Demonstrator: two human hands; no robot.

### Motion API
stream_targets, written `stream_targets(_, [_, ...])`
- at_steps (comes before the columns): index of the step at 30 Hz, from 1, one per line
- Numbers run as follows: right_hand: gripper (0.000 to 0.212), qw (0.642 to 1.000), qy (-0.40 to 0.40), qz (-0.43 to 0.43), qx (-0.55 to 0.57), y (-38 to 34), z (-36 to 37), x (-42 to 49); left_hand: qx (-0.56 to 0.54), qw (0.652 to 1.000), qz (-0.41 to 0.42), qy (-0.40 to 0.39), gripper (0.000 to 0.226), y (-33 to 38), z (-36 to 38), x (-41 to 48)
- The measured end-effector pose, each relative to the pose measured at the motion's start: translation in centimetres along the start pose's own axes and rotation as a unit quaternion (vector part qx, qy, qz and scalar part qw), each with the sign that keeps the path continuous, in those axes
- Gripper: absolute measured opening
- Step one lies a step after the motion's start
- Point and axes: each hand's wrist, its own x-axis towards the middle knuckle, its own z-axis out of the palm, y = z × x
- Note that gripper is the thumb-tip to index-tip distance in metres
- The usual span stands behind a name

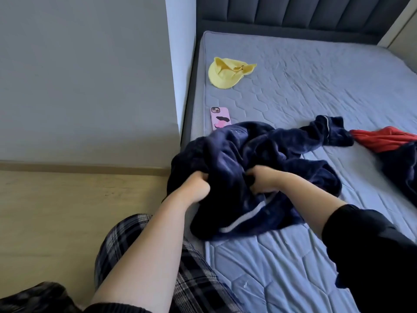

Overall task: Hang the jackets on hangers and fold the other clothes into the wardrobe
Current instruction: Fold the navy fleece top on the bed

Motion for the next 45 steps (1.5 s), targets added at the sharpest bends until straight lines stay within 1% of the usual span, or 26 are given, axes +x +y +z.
stream_targets(2, [0.029,0.974,-0.224,0.039,-0.022,0.5,0.3,-1.2,0.007,0.996,0.083,-0.011,0.037,-1.0,0.4,0.2])
stream_targets(3, [0.030,0.958,-0.280,0.063,0.005,0.6,0.0,-1.7,-0.025,0.994,0.101,0.027,0.046,-1.1,0.0,0.5])
stream_targets(4, [0.022,0.955,-0.286,0.073,0.035,0.5,-0.6,-1.8,-0.050,0.992,0.104,0.051,0.051,-1.0,-0.4,0.8])
stream_targets(5, [0.011,0.967,-0.233,0.072,0.077,0.4,-1.4,-1.6,-0.067,0.992,0.097,0.048,0.050,-1.0,-0.6,1.2])
stream_targets(6, [0.014,0.982,-0.114,0.077,0.128,0.4,-2.1,-1.1,-0.070,0.993,0.095,0.017,0.046,-0.9,-0.5,1.4])
stream_targets(7, [0.016,0.984,0.043,0.070,0.160,0.4,-2.8,-0.4,-0.067,0.993,0.094,-0.025,0.040,-0.8,-0.1,1.4])
stream_targets(8, [0.015,0.967,0.196,0.048,0.154,0.3,-3.3,0.3,-0.053,0.992,0.086,-0.074,0.033,-0.8,0.5,1.2])
stream_targets(9, [0.027,0.950,0.292,0.007,0.111,0.1,-3.6,0.8,-0.020,0.988,0.066,-0.137,0.027,-0.7,1.2,0.5])
stream_targets(10, [0.045,0.951,0.306,-0.027,0.042,-0.3,-3.5,1.1,0.023,0.978,0.046,-0.202,0.023,-0.8,1.8,-0.1])
stream_targets(11, [0.056,0.961,0.267,-0.055,-0.038,-0.5,-3.1,1.6,0.072,0.963,0.030,-0.257,0.023,-1.0,2.3,-0.4])
stream_targets(13, [0.049,0.967,0.140,-0.060,-0.203,-0.8,-1.5,1.9,0.141,0.954,0.023,-0.263,0.026,-1.5,2.4,-0.2])
stream_targets(14, [0.039,0.964,0.084,-0.045,-0.249,-0.7,-0.6,1.9,0.141,0.965,0.029,-0.220,0.024,-1.7,2.1,0.1])
stream_targets(17, [0.012,0.974,-0.008,0.005,-0.227,-0.6,1.1,1.0,0.143,0.988,0.055,-0.037,0.025,-1.8,1.0,1.0])
stream_targets(19, [0.009,0.969,-0.103,0.026,-0.223,-1.2,1.3,0.3,0.135,0.989,0.065,0.014,0.033,-2.0,0.8,1.6])
stream_targets(22, [0.027,0.946,-0.251,0.046,-0.199,-1.9,0.1,-0.4,0.143,0.985,0.072,-0.069,0.051,-2.5,1.7,2.1])
stream_targets(24, [0.029,0.947,-0.287,0.060,-0.130,-1.3,-1.3,-0.3,0.173,0.972,0.064,-0.142,0.060,-3.1,2.5,2.0])
stream_targets(26, [0.028,0.971,-0.226,0.077,0.009,-0.5,-2.5,0.2,0.205,0.962,0.053,-0.170,0.064,-3.7,3.0,2.3])
stream_targets(28, [0.028,0.986,-0.054,0.068,0.144,-0.3,-3.2,1.1,0.228,0.957,0.045,-0.177,0.065,-3.9,3.2,2.3])
stream_targets(30, [0.030,0.982,0.145,0.036,0.120,-0.4,-3.3,2.2,0.235,0.953,0.026,-0.188,0.069,-3.8,3.3,2.2])
stream_targets(31, [0.032,0.975,0.203,0.020,0.086,-0.5,-3.1,2.7,0.236,0.953,0.021,-0.191,0.072,-4.0,3.4,2.3])
stream_targets(32, [0.033,0.973,0.223,0.009,0.053,-0.7,-2.8,3.2,0.237,0.952,0.020,-0.191,0.074,-4.1,3.5,2.3])
stream_targets(34, [0.034,0.981,0.191,0.017,-0.040,-0.9,-2.1,4.1,0.234,0.954,0.015,-0.185,0.071,-4.1,3.5,2.5])
stream_targets(38, [0.044,0.970,0.137,0.135,-0.151,0.4,-1.9,4.9,0.216,0.959,0.015,-0.181,0.065,-4.1,3.3,2.6])
stream_targets(42, [0.071,0.969,0.102,0.215,-0.065,2.4,-1.3,5.3,0.215,0.962,0.034,-0.166,0.065,-4.0,3.4,2.8])
stream_targets(43, [0.068,0.971,0.089,0.219,-0.048,2.5,-1.2,5.4,0.211,0.964,0.037,-0.158,0.064,-3.8,3.4,2.8])
stream_targets(45, [0.046,0.975,0.075,0.205,-0.042,2.7,-1.0,5.2,0.189,0.972,0.048,-0.131,0.061,-3.5,3.3,2.9])
